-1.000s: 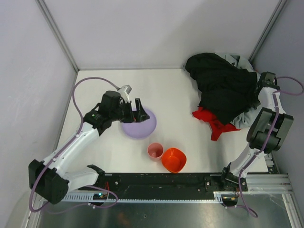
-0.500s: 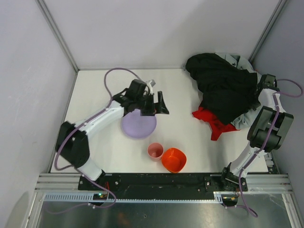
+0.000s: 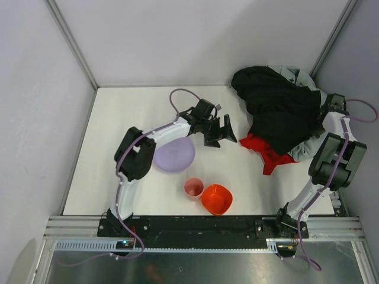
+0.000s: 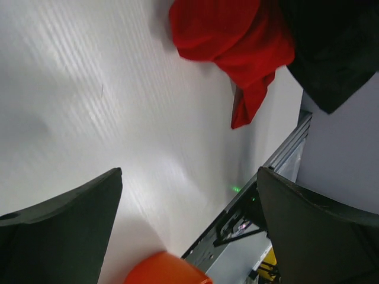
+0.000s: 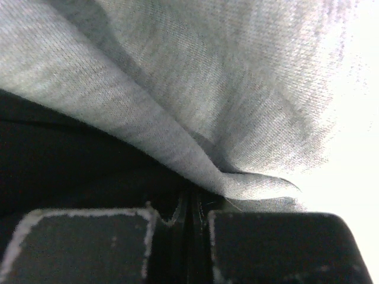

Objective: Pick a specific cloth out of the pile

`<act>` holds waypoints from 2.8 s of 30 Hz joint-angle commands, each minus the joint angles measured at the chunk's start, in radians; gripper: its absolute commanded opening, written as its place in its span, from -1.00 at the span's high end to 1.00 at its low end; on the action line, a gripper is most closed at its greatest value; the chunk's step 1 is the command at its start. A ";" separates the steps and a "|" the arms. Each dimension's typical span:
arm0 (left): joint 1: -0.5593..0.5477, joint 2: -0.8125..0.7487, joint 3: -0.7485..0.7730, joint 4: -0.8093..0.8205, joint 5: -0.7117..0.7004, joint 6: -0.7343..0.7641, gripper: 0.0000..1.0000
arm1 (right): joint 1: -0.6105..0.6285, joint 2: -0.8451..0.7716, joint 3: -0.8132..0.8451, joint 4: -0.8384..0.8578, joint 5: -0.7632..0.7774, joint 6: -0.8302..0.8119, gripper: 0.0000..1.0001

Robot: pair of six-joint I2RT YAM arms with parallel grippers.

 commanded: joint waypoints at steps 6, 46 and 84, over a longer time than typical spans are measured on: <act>-0.017 0.246 0.224 0.126 0.118 -0.201 -0.99 | 0.009 0.096 -0.084 -0.044 -0.067 -0.021 1.00; -0.103 0.595 0.532 0.485 0.230 -0.462 0.90 | 0.003 0.084 -0.096 -0.033 -0.133 -0.022 1.00; -0.101 0.073 0.678 0.355 0.260 -0.154 0.99 | -0.006 -0.144 -0.119 -0.078 -0.171 -0.005 1.00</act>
